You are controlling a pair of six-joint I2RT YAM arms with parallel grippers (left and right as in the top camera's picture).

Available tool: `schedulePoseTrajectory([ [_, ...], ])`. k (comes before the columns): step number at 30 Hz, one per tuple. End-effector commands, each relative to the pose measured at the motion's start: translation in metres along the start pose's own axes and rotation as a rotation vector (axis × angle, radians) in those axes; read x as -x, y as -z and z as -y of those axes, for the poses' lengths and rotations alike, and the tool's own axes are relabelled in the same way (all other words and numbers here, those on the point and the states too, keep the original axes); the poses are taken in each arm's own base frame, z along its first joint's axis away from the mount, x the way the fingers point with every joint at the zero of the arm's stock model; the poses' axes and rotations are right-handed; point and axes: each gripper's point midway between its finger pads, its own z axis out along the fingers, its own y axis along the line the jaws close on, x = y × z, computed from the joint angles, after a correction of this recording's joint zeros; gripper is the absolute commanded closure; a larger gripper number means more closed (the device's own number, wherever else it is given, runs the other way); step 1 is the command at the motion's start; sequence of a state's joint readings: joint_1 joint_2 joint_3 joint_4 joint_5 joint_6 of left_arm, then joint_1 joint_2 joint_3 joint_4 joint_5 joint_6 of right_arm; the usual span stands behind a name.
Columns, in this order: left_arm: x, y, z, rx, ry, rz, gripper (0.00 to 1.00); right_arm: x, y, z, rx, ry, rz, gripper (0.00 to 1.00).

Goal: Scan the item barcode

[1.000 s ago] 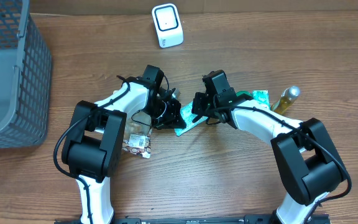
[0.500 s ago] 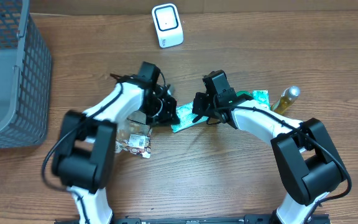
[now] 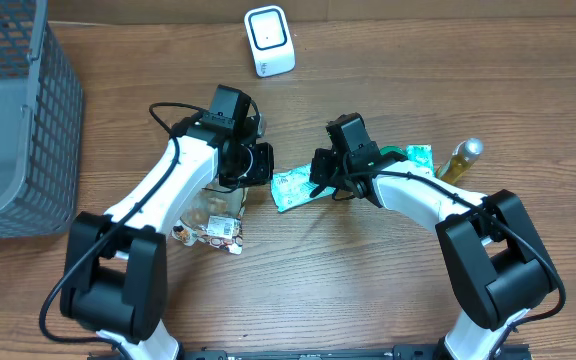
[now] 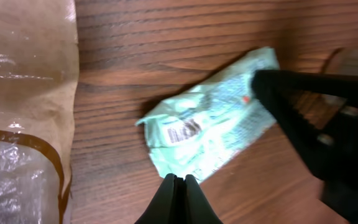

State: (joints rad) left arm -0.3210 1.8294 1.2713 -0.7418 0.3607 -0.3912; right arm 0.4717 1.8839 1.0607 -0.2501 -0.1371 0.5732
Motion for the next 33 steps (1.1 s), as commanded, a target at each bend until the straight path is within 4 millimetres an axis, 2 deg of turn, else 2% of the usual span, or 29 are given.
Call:
schedulePoseTrajectory([
  [1, -0.001, -0.017, -0.009, 0.039, 0.019, -0.023, 0.96, -0.006, 0.000, 0.011, -0.034, -0.006, -0.004, 0.95],
  [4, 0.001, -0.025, -0.010, 0.031, 0.019, -0.024, 0.96, -0.006, 0.000, 0.011, -0.034, -0.006, -0.004, 0.95],
  [9, 0.013, -0.024, 0.010, -0.077, 0.004, 0.012, 0.96, -0.006, 0.000, 0.011, -0.034, -0.006, -0.004, 0.95],
  [11, 0.016, -0.024, 0.012, -0.087, 0.033, 0.019, 0.96, -0.006, 0.000, 0.011, -0.034, -0.006, -0.004, 0.95],
  [15, 0.011, -0.028, 0.013, -0.081, 0.038, 0.002, 0.96, -0.006, 0.000, 0.011, -0.034, -0.006, -0.004, 0.95],
  [22, -0.006, -0.061, -0.003, -0.031, 0.065, -0.089, 0.96, -0.006, 0.000, 0.011, -0.035, -0.006, -0.005, 0.95],
  [28, -0.028, -0.102, -0.031, 0.024, 0.108, -0.200, 0.96, -0.006, 0.000, 0.011, -0.035, -0.007, -0.005, 0.95],
  [30, -0.031, -0.106, -0.034, 0.010, 0.126, -0.223, 0.96, -0.006, 0.000, 0.011, -0.036, -0.007, -0.006, 0.95],
  [33, -0.028, -0.100, -0.036, 0.004, 0.138, -0.216, 0.96, -0.007, 0.000, 0.011, -0.037, -0.007, -0.008, 0.95],
])
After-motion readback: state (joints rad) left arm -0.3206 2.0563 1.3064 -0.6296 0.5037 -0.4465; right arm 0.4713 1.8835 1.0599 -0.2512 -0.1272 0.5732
